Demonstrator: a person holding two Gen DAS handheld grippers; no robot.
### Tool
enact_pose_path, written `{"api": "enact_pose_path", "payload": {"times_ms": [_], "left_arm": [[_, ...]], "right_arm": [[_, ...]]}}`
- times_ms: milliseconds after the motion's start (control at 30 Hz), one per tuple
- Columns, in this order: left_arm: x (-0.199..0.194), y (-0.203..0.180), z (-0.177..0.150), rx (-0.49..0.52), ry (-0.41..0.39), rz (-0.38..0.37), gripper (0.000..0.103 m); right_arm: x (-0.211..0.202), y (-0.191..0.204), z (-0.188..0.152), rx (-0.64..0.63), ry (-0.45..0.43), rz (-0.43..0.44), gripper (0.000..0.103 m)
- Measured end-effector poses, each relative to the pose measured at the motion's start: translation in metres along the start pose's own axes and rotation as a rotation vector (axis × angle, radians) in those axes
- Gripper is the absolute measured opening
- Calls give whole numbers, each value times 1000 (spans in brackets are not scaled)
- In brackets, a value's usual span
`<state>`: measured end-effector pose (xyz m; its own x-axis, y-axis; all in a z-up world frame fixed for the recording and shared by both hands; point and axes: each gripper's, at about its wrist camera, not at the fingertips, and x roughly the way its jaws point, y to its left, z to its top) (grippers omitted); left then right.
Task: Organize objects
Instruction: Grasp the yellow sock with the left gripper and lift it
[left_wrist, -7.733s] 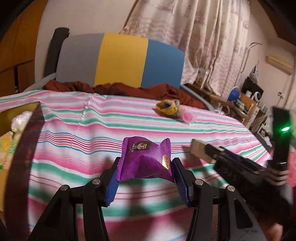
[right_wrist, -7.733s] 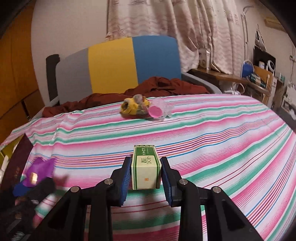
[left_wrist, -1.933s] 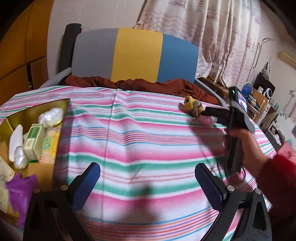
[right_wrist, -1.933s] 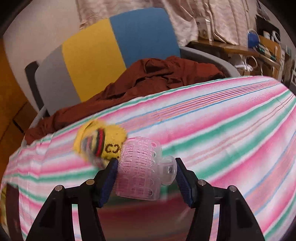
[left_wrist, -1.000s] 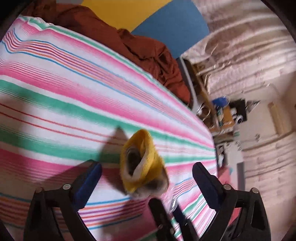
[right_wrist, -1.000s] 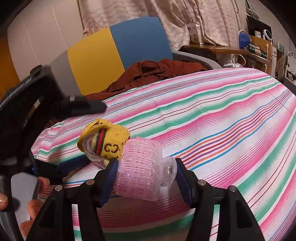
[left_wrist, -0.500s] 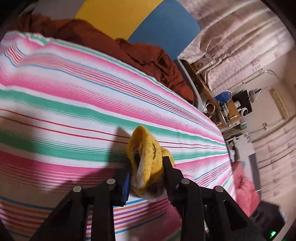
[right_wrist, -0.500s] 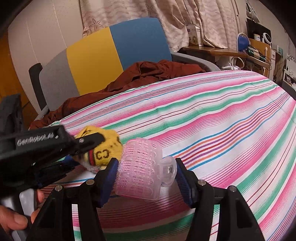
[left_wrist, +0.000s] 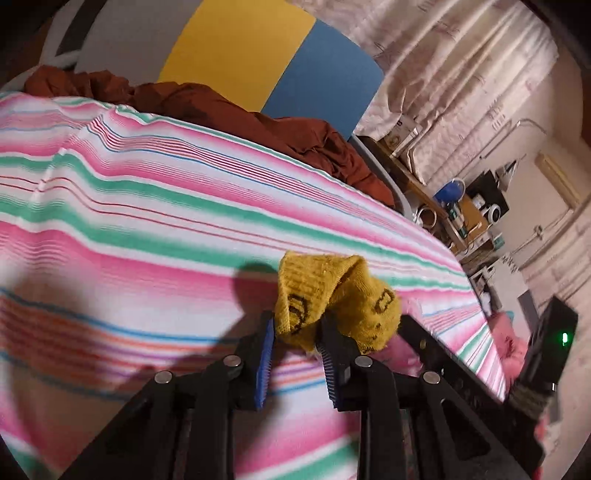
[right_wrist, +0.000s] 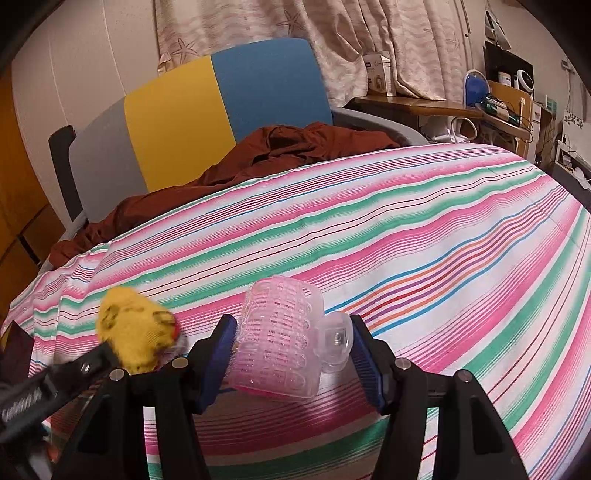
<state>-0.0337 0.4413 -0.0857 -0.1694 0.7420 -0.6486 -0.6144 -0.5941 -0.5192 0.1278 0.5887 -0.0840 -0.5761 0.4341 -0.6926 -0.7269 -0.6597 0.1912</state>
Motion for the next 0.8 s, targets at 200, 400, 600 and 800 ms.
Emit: {"api": "enact_pose_path", "payload": {"times_ms": [200, 400, 600, 800], "left_arm": [[-24, -1, -13, 23, -16, -3, 70], [-31, -33, -14, 192, -79, 49, 100], [3, -57, -9, 351, 1, 135, 100], [25, -72, -14, 438, 90, 55, 62]], "right_arm": [[-2, -8, 0, 46, -10, -22, 62], [-10, -18, -2, 104, -50, -91, 62], [-18, -47, -8, 262, -82, -124, 62], [-18, -47, -7, 251, -84, -121, 61]]}}
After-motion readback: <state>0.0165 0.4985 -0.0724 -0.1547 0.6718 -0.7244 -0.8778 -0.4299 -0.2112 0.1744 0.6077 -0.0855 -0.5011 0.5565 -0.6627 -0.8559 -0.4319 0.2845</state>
